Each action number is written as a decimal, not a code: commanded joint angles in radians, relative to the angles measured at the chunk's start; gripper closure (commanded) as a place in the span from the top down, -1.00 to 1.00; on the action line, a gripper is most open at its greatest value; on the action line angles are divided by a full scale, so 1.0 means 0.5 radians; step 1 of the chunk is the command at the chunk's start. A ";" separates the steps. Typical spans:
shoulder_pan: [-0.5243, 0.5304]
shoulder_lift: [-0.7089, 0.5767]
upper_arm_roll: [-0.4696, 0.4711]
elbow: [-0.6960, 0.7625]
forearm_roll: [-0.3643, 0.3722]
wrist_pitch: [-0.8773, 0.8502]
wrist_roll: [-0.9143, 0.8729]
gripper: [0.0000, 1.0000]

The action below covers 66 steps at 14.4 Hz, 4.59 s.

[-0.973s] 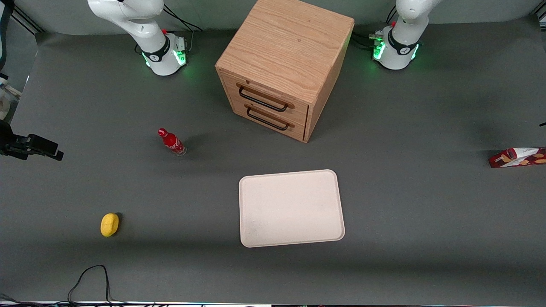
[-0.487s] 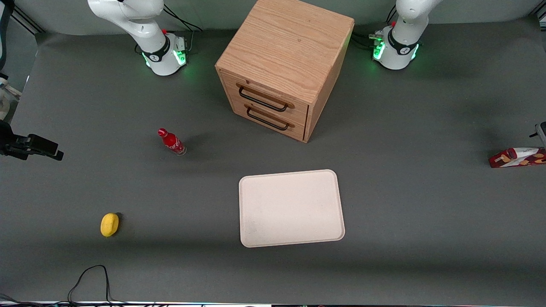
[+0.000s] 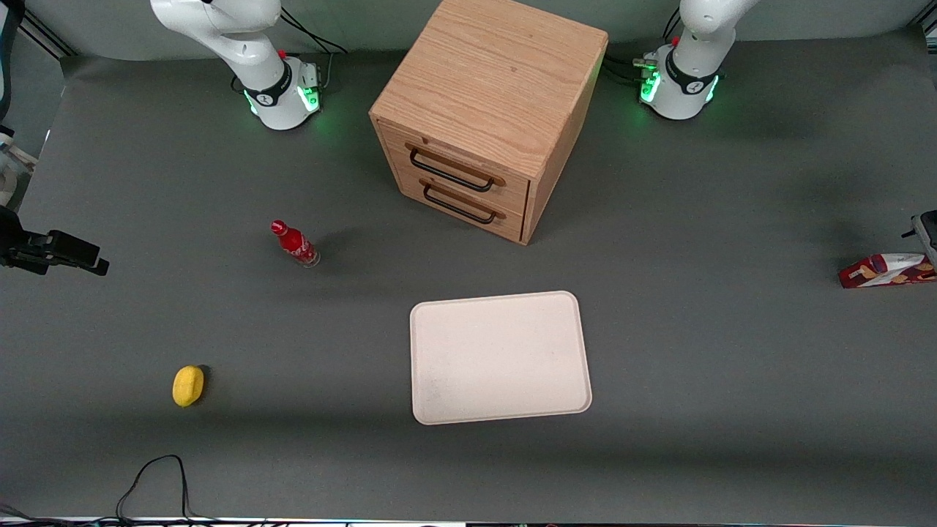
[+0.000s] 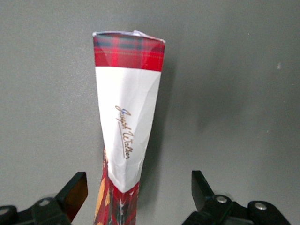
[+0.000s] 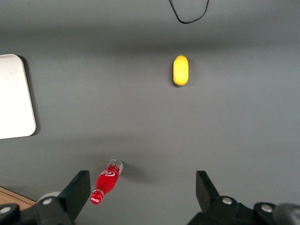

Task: Place red cookie box on tray
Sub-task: 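Close the left gripper on the cookie box's end and lift it, then carry the held cookie box over to the white tray, then lower the cookie box onto the tray and open the left gripper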

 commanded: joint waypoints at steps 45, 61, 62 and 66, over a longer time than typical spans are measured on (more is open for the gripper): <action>-1.428 0.350 -0.685 1.602 -0.251 -1.430 -3.859 -1.00; -1.972 0.848 -0.415 1.646 -0.196 -0.803 -4.987 -1.00; -1.975 0.857 -0.412 1.646 -0.196 -0.800 -4.990 -1.00; -1.972 0.876 -0.409 1.621 -0.165 -0.761 -4.993 -1.00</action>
